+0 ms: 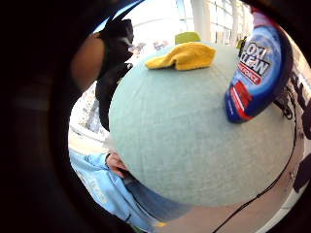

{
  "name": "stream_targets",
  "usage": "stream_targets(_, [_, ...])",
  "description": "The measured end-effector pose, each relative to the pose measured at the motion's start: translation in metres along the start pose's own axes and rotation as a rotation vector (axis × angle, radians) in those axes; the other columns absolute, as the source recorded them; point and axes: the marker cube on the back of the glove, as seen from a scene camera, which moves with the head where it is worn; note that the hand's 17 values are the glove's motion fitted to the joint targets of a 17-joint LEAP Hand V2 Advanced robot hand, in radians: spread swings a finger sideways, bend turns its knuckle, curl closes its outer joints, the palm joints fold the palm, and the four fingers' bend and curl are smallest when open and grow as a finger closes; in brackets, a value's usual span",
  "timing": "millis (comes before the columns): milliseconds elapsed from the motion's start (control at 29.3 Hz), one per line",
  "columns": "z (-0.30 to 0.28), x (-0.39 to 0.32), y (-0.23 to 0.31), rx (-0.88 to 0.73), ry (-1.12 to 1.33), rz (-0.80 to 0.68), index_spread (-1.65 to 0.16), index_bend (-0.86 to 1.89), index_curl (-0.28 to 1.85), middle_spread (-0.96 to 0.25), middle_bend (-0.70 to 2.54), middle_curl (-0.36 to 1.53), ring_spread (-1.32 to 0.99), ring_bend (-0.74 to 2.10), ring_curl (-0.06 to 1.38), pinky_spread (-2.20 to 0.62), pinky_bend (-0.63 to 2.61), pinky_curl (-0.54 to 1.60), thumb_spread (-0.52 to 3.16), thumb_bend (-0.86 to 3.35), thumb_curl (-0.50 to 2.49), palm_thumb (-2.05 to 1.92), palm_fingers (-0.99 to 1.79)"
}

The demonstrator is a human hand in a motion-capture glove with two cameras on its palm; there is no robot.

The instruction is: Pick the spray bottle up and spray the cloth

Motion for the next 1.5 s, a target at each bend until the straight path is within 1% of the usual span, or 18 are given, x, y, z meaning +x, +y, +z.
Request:
stream_targets(171, [-0.021, 0.01, 0.019, 0.114, -0.129, 0.066, -0.45, 0.1, 0.23, -0.09, 0.26, 0.35, 0.01, 0.33, 0.28, 0.21, 0.3, 0.32, 1.07, -0.03, 0.26, 0.48, 0.53])
stream_targets(307, [-0.042, 0.029, 0.019, 0.233, -0.227, 0.201, -0.45, 0.11, 0.22, -0.08, 0.27, 0.35, 0.01, 0.34, 0.29, 0.21, 0.31, 0.33, 1.09, 0.0, 0.28, 0.54, 0.54])
stream_targets(410, [-0.055, 0.049, 0.021, 0.248, -0.305, 0.202, -0.45, 0.12, 0.22, -0.08, 0.27, 0.36, 0.01, 0.34, 0.29, 0.21, 0.31, 0.33, 1.11, 0.04, 0.31, 0.64, 0.55])
stream_targets(546, [-0.067, 0.076, 0.014, 0.348, -0.355, 0.239, -0.44, 0.13, 0.23, -0.08, 0.26, 0.36, 0.03, 0.33, 0.29, 0.22, 0.31, 0.34, 1.11, 0.05, 0.35, 0.69, 0.54])
stream_targets(717, [-0.072, 0.101, 0.016, 0.251, -0.371, 0.215, -0.43, 0.11, 0.22, -0.07, 0.27, 0.37, 0.03, 0.33, 0.3, 0.23, 0.3, 0.34, 1.09, -0.04, 0.32, 0.57, 0.53])
stream_targets(887, [-0.064, 0.125, -0.017, 0.316, -0.382, 0.269, -0.43, 0.1, 0.21, -0.07, 0.28, 0.37, 0.04, 0.33, 0.3, 0.23, 0.31, 0.35, 1.06, -0.02, 0.31, 0.56, 0.51])
stream_targets(990, [-0.059, 0.139, -0.028, 0.273, -0.378, 0.267, -0.42, 0.09, 0.21, -0.07, 0.29, 0.38, 0.04, 0.33, 0.3, 0.23, 0.31, 0.35, 1.06, 0.01, 0.34, 0.63, 0.5])
stream_targets(1126, [-0.055, 0.154, -0.05, 0.293, -0.389, 0.258, -0.41, 0.09, 0.2, -0.07, 0.29, 0.38, 0.03, 0.33, 0.3, 0.23, 0.33, 0.35, 1.05, 0.01, 0.36, 0.69, 0.5])
stream_targets(1229, [-0.051, 0.158, -0.062, 0.267, -0.427, 0.271, -0.4, 0.09, 0.2, -0.08, 0.3, 0.38, 0.03, 0.34, 0.31, 0.23, 0.34, 0.35, 1.04, 0.0, 0.36, 0.71, 0.52])
stream_targets(1331, [-0.044, 0.161, -0.075, 0.277, -0.443, 0.24, -0.4, 0.08, 0.19, -0.08, 0.32, 0.39, 0.03, 0.35, 0.31, 0.23, 0.35, 0.36, 1.02, -0.01, 0.37, 0.73, 0.54])
stream_targets(1433, [-0.04, 0.16, -0.079, 0.239, -0.467, 0.298, -0.4, 0.07, 0.18, -0.08, 0.34, 0.39, 0.02, 0.37, 0.31, 0.24, 0.36, 0.36, 1.01, 0.0, 0.39, 0.76, 0.57])
stream_targets(1502, [-0.037, 0.16, -0.082, 0.262, -0.47, 0.303, -0.4, 0.07, 0.17, -0.08, 0.35, 0.4, 0.02, 0.39, 0.32, 0.25, 0.36, 0.36, 1.0, 0.01, 0.4, 0.8, 0.61])
